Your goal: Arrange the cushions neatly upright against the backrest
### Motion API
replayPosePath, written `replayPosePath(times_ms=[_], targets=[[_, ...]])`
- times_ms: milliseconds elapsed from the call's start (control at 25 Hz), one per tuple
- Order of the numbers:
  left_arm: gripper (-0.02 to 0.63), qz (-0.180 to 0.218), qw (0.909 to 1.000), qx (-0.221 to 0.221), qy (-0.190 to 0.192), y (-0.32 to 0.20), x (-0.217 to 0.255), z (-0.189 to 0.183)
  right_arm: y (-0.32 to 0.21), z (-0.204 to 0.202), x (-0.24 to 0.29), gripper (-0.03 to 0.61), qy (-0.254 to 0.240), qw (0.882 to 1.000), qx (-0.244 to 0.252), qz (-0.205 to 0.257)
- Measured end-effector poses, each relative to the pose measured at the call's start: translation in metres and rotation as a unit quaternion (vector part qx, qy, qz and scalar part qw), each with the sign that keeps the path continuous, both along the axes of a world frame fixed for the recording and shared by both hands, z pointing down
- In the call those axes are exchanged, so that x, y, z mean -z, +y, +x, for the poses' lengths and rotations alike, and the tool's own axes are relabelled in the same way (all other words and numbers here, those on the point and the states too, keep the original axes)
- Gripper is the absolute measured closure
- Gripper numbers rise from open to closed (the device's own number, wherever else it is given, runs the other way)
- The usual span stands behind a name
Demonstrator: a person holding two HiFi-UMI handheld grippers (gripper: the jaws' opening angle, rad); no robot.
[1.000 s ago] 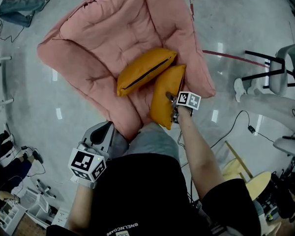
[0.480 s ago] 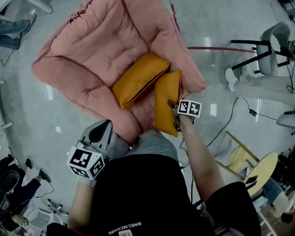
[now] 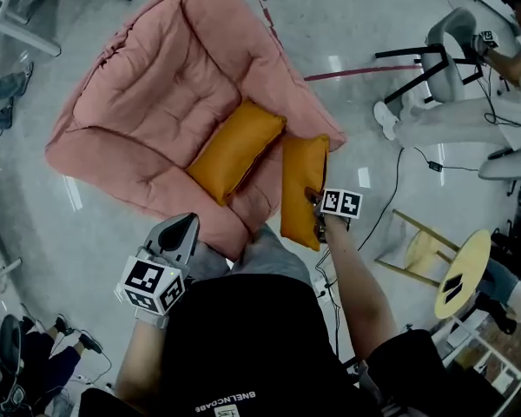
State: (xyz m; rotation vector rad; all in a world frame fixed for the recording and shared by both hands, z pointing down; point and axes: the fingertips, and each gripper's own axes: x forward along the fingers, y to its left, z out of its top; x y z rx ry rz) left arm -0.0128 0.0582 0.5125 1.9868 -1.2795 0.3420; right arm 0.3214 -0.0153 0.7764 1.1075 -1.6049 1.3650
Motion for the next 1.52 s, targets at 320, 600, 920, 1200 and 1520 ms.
replayPosePath(times_ms=[320, 600, 920, 1200, 1520], targets=[[0.601, 0.016, 0.9995, -0.013, 0.024, -0.02, 0.004, -0.014, -0.022, -0.008, 0.06, 0.365, -0.049, 0.994, -0.087, 0.038], [0.601, 0.041, 0.9984, -0.001, 0.039, -0.034, 0.013, -0.025, -0.057, -0.057, 0.108, 0.38, -0.158, 0.971, -0.163, 0.07], [0.601, 0.042, 0.9978, 0.042, 0.03, -0.02, 0.012, -0.055, -0.102, -0.162, 0.12, 0.385, -0.285, 0.931, -0.218, 0.071], [0.601, 0.034, 0.9934, 0.109, 0.009, -0.003, 0.016, -0.087, -0.12, -0.257, 0.102, 0.385, -0.301, 0.924, -0.23, 0.055], [0.601, 0.011, 0.981, 0.194, -0.001, 0.028, 0.009, -0.099, -0.13, -0.308, 0.073, 0.385, -0.315, 0.901, -0.291, 0.059]])
